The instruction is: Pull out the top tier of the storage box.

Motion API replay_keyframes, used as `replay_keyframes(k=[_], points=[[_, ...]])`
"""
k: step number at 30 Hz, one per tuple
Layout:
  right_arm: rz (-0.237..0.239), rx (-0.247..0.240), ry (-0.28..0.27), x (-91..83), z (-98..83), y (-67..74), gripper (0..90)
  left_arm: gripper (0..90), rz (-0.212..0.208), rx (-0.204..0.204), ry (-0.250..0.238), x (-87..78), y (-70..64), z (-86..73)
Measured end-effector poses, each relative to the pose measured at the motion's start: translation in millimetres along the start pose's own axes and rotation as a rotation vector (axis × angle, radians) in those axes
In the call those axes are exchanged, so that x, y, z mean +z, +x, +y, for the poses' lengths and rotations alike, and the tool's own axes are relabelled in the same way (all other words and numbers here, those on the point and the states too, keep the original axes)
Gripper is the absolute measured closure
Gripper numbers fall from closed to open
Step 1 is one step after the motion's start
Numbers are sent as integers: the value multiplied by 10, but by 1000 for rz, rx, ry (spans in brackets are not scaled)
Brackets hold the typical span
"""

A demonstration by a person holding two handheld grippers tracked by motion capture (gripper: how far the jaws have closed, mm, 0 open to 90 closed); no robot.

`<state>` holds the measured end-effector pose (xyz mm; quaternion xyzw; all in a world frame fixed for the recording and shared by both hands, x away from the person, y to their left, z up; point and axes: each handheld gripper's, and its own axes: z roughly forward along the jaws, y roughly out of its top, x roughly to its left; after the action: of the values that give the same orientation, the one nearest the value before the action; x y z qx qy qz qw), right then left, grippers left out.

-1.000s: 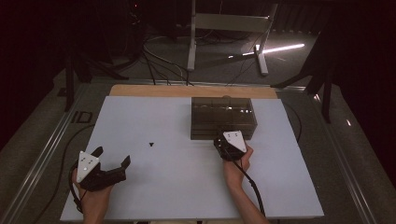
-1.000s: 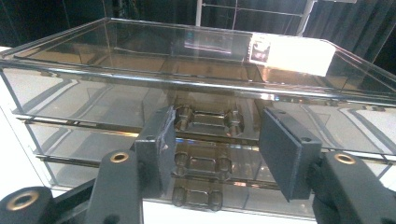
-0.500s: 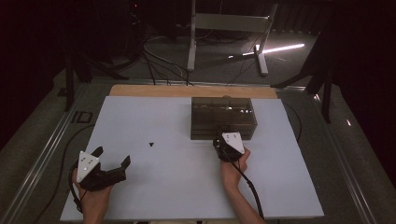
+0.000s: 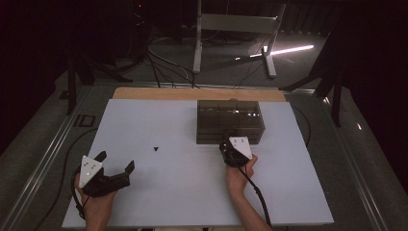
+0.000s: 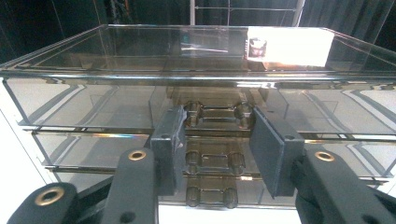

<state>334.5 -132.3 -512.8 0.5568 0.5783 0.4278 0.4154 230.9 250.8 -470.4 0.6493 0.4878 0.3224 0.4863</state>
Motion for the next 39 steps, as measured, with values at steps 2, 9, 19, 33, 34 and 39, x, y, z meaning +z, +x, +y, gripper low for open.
replay_keyframes(k=[2,9,19,33,34,39], points=[[-2,0,0,-1,0,3,561,4,0,-1,0,2,-1,-1],[-9,18,4,-1,8,15,561,4,-1,0,2,6,-4,-1],[-2,34,3,-5,16,5,560,4,-1,-2,3,7,-2,-2],[18,43,14,-15,35,-23,565,4,-1,0,3,7,-4,-2],[18,45,13,-21,36,-20,566,4,-2,0,3,7,-4,-2],[20,44,13,-34,30,-21,565,4,-1,0,3,8,-3,-3]])
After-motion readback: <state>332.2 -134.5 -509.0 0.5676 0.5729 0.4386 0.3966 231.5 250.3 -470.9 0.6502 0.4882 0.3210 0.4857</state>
